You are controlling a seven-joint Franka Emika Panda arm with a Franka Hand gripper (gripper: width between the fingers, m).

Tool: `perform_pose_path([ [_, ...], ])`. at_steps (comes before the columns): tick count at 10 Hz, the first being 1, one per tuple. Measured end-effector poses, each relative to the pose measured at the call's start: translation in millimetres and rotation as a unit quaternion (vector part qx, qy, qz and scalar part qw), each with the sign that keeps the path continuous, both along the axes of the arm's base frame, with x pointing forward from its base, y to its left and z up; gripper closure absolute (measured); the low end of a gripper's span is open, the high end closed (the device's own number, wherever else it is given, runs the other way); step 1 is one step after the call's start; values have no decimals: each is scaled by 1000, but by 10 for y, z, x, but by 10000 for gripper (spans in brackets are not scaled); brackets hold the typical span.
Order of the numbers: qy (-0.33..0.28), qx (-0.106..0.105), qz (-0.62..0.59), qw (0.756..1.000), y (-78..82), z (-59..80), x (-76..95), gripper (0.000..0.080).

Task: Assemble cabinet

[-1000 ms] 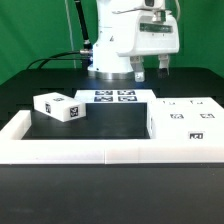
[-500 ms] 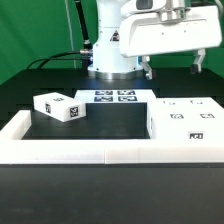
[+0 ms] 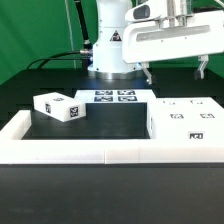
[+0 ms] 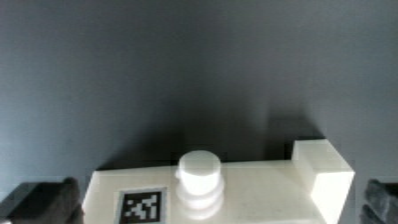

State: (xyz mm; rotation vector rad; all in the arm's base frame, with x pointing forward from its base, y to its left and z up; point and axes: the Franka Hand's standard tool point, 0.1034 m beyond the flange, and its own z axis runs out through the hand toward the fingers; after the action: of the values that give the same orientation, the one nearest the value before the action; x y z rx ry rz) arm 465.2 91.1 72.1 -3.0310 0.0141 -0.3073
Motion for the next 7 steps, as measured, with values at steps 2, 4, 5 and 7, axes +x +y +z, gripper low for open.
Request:
perform_pose_path([
  [2, 4, -7, 9, 1000, 97, -88, -7, 2],
  [4, -15, -16, 9, 1000, 109, -213, 53, 2],
  [5, -27, -20, 8, 999, 63, -291, 74, 2],
  [7, -26, -25, 6, 999, -117, -371, 155, 2],
])
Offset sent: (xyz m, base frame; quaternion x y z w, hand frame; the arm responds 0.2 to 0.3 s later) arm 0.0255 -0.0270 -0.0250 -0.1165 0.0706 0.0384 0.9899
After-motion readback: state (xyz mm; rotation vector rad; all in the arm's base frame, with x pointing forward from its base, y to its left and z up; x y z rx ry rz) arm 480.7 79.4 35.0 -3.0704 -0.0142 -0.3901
